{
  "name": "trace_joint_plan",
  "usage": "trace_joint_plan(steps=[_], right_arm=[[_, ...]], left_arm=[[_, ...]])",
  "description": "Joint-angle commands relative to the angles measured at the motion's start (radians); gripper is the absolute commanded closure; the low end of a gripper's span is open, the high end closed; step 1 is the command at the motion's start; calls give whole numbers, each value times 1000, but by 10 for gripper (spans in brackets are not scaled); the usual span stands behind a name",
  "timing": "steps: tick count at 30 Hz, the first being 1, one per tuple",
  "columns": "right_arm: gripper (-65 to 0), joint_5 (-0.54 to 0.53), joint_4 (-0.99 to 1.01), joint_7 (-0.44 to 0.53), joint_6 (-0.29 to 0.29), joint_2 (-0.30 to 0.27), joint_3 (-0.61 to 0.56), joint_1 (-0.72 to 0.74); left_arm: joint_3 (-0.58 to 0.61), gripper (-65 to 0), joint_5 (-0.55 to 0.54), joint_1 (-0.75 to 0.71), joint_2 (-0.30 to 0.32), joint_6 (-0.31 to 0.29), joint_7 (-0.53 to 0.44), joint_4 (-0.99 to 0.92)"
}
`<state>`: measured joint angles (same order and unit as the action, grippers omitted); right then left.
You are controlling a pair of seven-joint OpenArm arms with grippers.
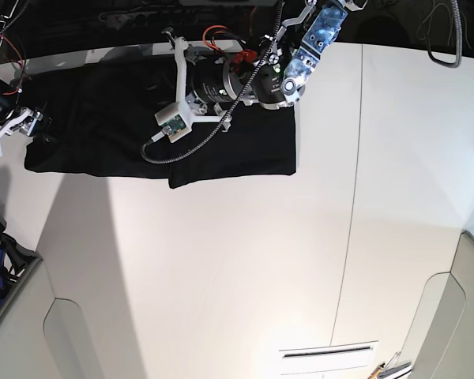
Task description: Fold the T-shirt properly
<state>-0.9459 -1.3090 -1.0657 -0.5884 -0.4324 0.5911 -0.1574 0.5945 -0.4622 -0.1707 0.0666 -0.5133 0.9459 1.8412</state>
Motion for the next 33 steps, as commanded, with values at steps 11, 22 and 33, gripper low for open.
trace_joint_plan(steps=[11,22,33], right_arm=[[-53,-4,-11,-12,2,-19,2,2],[0,-186,-52,-111,-3,-18,2,5],[0,-360,-426,-282,-3,168,2,-3]], left_arm=[[-114,-196,-19,-18,58,-13,53,193],[-509,-140,-4,-153,150,-13,0,164],[-632,-131,-5,-164,150,8,-7,-111]])
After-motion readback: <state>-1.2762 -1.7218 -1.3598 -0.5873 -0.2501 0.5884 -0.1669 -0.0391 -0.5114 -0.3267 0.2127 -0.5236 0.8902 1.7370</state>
